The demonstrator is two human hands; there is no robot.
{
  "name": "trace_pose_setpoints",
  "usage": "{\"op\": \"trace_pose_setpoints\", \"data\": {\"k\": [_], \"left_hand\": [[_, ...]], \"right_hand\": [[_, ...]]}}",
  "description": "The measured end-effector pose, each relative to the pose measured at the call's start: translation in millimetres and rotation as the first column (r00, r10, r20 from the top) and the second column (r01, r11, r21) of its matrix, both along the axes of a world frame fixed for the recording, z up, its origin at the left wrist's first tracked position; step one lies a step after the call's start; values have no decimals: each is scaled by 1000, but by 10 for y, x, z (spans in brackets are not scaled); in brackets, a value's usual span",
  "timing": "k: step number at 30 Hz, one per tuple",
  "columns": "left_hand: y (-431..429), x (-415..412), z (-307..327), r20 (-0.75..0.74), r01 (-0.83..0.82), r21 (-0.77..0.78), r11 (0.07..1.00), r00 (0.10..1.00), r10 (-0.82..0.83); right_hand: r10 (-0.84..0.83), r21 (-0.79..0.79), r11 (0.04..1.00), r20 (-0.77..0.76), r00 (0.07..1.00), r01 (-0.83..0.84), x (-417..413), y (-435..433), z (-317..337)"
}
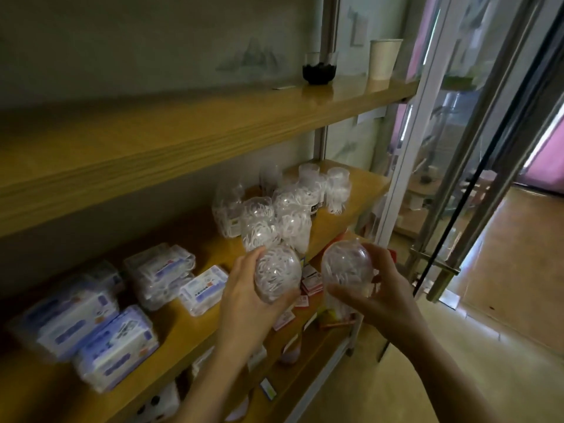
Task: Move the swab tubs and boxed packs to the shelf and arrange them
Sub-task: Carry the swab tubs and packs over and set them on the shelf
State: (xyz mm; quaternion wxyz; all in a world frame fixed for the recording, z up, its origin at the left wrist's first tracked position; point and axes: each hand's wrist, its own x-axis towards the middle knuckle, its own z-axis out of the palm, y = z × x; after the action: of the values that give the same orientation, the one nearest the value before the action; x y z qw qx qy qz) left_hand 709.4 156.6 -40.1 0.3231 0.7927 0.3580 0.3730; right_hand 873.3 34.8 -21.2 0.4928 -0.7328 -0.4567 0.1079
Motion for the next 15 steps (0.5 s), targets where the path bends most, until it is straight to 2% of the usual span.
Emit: {"op": "trace_pose_setpoints", "data": {"k": [5,8,12,15], "left_hand": [[137,249,-45,2,-87,19,996,996,87],[222,352,-47,-4,-179,-4,984,984,178],[319,485,-27,-29,-311,-54,949,950,310],[382,573,-11,-47,-379,-8,925,924,379]], "right_hand": [[56,-2,998,19,998,-56,418,380,-60],[104,0,995,-35,994,-104,663,624,-112],[223,16,975,-51,974,-222,932,921,-121],[299,22,954,-92,950,-298,1096,1114,-134]]}}
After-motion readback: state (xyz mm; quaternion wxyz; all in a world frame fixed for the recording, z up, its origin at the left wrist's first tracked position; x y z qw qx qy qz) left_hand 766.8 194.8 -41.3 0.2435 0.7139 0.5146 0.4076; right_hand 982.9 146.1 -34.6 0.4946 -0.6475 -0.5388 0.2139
